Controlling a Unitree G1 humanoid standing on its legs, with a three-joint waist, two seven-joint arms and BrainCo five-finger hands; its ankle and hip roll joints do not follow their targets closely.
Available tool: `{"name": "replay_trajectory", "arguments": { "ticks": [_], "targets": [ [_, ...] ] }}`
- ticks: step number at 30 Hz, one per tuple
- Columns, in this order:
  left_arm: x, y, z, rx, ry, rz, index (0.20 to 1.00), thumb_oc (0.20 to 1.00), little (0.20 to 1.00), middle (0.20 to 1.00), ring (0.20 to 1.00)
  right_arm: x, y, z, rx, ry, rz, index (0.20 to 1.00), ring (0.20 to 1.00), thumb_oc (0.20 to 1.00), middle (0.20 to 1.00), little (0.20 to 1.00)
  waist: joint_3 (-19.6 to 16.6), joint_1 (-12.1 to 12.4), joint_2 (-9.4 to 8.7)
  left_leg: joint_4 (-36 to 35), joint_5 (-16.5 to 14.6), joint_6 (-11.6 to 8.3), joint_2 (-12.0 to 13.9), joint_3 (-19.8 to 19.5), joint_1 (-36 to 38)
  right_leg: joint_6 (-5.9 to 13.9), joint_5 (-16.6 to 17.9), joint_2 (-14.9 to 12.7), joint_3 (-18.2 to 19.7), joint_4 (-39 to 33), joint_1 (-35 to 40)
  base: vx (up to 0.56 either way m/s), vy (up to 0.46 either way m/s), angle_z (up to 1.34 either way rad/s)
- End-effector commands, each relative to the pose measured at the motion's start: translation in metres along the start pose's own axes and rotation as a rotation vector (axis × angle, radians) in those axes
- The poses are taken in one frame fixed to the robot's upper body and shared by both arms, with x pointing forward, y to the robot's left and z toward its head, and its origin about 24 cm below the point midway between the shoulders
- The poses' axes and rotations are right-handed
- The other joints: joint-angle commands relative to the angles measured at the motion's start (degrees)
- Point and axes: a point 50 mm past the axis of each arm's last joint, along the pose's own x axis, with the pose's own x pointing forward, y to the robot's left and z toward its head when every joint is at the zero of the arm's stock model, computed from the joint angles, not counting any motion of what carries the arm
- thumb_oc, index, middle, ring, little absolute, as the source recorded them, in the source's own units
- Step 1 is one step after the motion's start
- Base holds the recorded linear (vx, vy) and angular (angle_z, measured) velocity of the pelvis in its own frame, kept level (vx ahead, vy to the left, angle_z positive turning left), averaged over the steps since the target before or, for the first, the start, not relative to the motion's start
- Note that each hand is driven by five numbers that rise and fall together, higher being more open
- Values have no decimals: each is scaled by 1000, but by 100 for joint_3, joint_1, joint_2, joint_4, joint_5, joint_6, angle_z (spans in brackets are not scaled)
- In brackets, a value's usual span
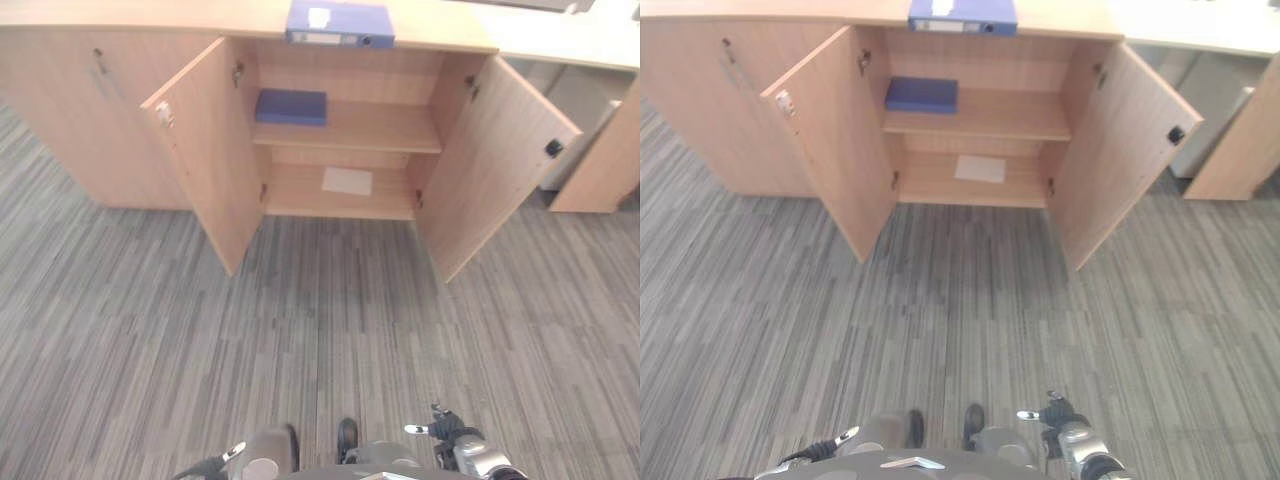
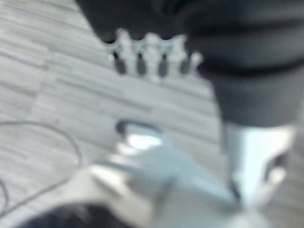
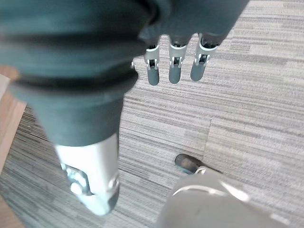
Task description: Put the empty folder in the office cabinet
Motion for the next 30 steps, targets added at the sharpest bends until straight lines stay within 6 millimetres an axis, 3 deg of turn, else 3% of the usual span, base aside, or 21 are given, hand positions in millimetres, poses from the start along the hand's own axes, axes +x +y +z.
{"name": "replay_trajectory", "arguments": {
  "ticks": [1, 2, 3, 4, 8, 11, 14, 16, 18, 20, 21, 22, 23, 24, 26, 27, 29, 30],
  "targets": [
    [-1, 1, -31, 5, 111, 5, 1000, 1000, 1000, 1000, 1000, -4, -21, 5, 30, -49, -50, 1000, 1000, 1000, 1000, 1000, 36, -11, 312, -2459, 485, 575, 16, 393, 967, 384, 181, 290, 68, -524, 980, 258, 113, -12],
    [-3, 6, -42, -10, 133, 18, 1000, 1000, 1000, 1000, 1000, -5, -23, 3, 20, -48, -51, 1000, 1000, 1000, 1000, 1000, 78, 102, 390, -3477, 1104, 424, 264, 237, 788, 368, 99, 385, 189, -528, 1179, 307, 113, -24],
    [-4, 9, -47, 3, 150, 25, 1000, 1000, 1000, 1000, 1000, -5, -25, 1, 38, -47, -56, 1000, 1000, 1000, 1000, 1000, 145, 174, 372, -3860, 1421, 331, 420, 137, 560, 354, 67, 366, 237, -541, 1350, 381, 141, -27],
    [-4, 10, -50, 8, 157, 25, 1000, 1000, 1000, 1000, 1000, -6, -28, 0, 59, -49, -66, 1000, 1000, 1000, 1000, 1000, 170, 211, 364, -3994, 1495, 299, 526, 168, 352, 343, 63, 345, 249, -529, 1416, 292, 108, -14],
    [-4, 10, -49, 17, 155, 19, 1000, 1000, 1000, 1000, 1000, -9, -33, -3, 94, -64, -78, 1000, 1000, 1000, 1000, 1000, 251, 167, 300, -4012, 1435, 197, 665, 381, 114, 381, -97, 174, 139, -424, 1592, 213, 96, 2],
    [-4, 11, -48, 3, 127, 20, 1000, 1000, 1000, 1000, 1000, -12, -37, -6, 70, -104, -94, 1000, 1000, 1000, 1000, 1000, 269, 99, 360, -3885, 1500, 71, 823, 544, 168, 412, -445, 105, 123, -214, 1861, 418, 201, -5],
    [-8, 24, -48, 4, 114, 52, 1000, 1000, 1000, 1000, 1000, -12, -36, -2, -21, -146, -57, 1000, 1000, 1000, 1000, 1000, 70, 196, 368, -4065, 1199, 271, 808, 605, 516, 503, -632, 39, 369, -237, 2141, 503, 242, -20],
    [-9, 25, -48, 9, 113, 54, 1000, 1000, 1000, 1000, 1000, -12, -35, -2, -22, -148, -53, 1000, 1000, 1000, 1000, 1000, 61, 202, 363, -4060, 1184, 279, 799, 607, 532, 507, -645, 30, 377, -239, 2165, 292, 136, -36],
    [-13, 37, -46, 2, 92, 56, 1000, 1000, 1000, 1000, 1000, -11, -33, -1, -77, -119, -16, 1000, 1000, 1000, 1000, 1000, -118, 295, 313, -3663, 945, 424, 582, 482, 562, 571, -701, -139, 440, -352, 2444, 494, 271, -31],
    [-15, 42, -42, 17, 89, 32, 1000, 1000, 1000, 1000, 1000, -9, -28, 5, -118, -115, 17, 1000, 1000, 1000, 1000, 1000, -255, 390, 257, -3465, 628, 663, 283, 363, 631, 713, -593, -347, 417, -313, 2530, 408, 290, -15],
    [-15, 42, -42, 17, 89, 32, 1000, 1000, 1000, 1000, 1000, -9, -28, 5, -118, -115, 17, 1000, 1000, 1000, 1000, 1000, -255, 390, 257, -3465, 628, 663, 283, 363, 631, 713, -593, -347, 417, -313, 2530, 425, 375, -4],
    [-15, 44, -37, 53, 87, 21, 1000, 1000, 1000, 1000, 1000, -5, -23, 14, -154, -109, 14, 1000, 1000, 1000, 1000, 1000, -358, 409, 232, -3599, 525, 842, 54, 334, 874, 913, -180, -602, 210, 130, 2343, 418, 392, -5],
    [-15, 45, -32, 76, 79, 12, 1000, 1000, 1000, 1000, 1000, -4, -20, 22, -170, -118, -7, 1000, 1000, 1000, 1000, 1000, -390, 381, 228, -3751, 488, 992, -99, 338, 1067, 1064, 466, -851, 58, 850, 2016, 418, 392, -5],
    [-15, 45, -32, 76, 79, 12, 1000, 1000, 1000, 1000, 1000, -4, -20, 22, -170, -118, -7, 1000, 1000, 1000, 1000, 1000, -390, 381, 228, -3751, 488, 992, -99, 338, 1067, 1064, 466, -851, 58, 850, 2016, 260, 249, -15],
    [-15, 44, -26, 117, 58, 19, 1000, 1000, 1000, 1000, 1000, -3, -20, 31, -226, -133, -88, 1000, 1000, 1000, 1000, 1000, -378, 356, 305, -3848, 381, 1144, -191, 354, 1283, 1135, 1136, -1216, -78, 1908, 1457, 258, 268, -4],
    [-14, 42, -23, 129, 26, 16, 1000, 1000, 1000, 1000, 1000, -3, -21, 35, -245, -146, -128, 1000, 1000, 1000, 1000, 1000, -337, 307, 309, -4009, 250, 1213, -295, 339, 1548, 1244, 1271, -1445, -57, 2593, 1043, 362, 323, 5],
    [-13, 38, -10, 162, -26, 3, 1000, 1000, 1000, 1000, 1000, -3, -25, 38, -169, -148, -166, 1000, 1000, 1000, 1000, 1000, -245, 169, 422, -4221, 153, 1194, -218, 506, 1985, 1174, 883, -1220, -300, 2464, 346, 260, 152, -5],
    [-13, 38, -10, 162, -26, 3, 1000, 1000, 1000, 1000, 1000, -3, -25, 38, -169, -148, -166, 1000, 1000, 1000, 1000, 1000, -245, 169, 422, -4221, 153, 1194, -218, 506, 1985, 1174, 883, -1220, -300, 2464, 346, 198, 8, -14]
  ]
}}
